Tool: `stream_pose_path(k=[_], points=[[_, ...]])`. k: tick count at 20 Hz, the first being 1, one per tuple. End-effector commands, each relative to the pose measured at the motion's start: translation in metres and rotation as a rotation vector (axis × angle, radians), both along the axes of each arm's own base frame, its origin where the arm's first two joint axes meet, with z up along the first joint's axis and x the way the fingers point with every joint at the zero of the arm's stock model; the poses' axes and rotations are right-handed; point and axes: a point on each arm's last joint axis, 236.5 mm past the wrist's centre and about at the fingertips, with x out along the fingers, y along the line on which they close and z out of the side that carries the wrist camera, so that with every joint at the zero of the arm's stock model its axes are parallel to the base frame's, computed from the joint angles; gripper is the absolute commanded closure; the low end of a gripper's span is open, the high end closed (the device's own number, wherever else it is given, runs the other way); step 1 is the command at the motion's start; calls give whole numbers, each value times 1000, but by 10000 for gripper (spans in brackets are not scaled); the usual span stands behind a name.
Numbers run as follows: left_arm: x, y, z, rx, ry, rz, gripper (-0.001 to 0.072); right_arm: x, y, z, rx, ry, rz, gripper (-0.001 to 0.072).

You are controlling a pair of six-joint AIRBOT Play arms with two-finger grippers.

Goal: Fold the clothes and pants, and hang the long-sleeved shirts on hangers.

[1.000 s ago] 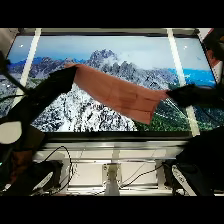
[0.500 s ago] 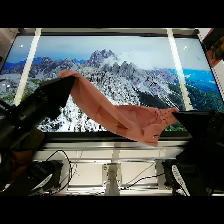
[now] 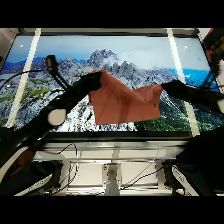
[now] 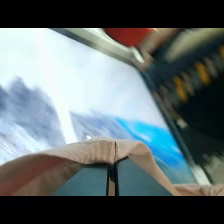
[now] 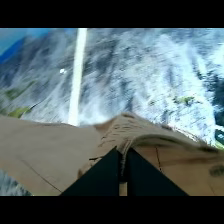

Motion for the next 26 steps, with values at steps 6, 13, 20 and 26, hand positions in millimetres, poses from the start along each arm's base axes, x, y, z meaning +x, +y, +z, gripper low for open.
stream_pose_path(k=[6,13,20,26], points=[[44,8,-65,57,42,103,699,83,-41,-102,-22,73,-203,689],[-12,26,-176,249,560,-91,699,26,-44,-153,-233,315,-11,690],[-47,43,-221,308,798,-156,695,-25,-41,-175,-274,524,102,689],[-53,38,-234,305,842,-169,168,-27,-41,-175,-275,531,105,573]])
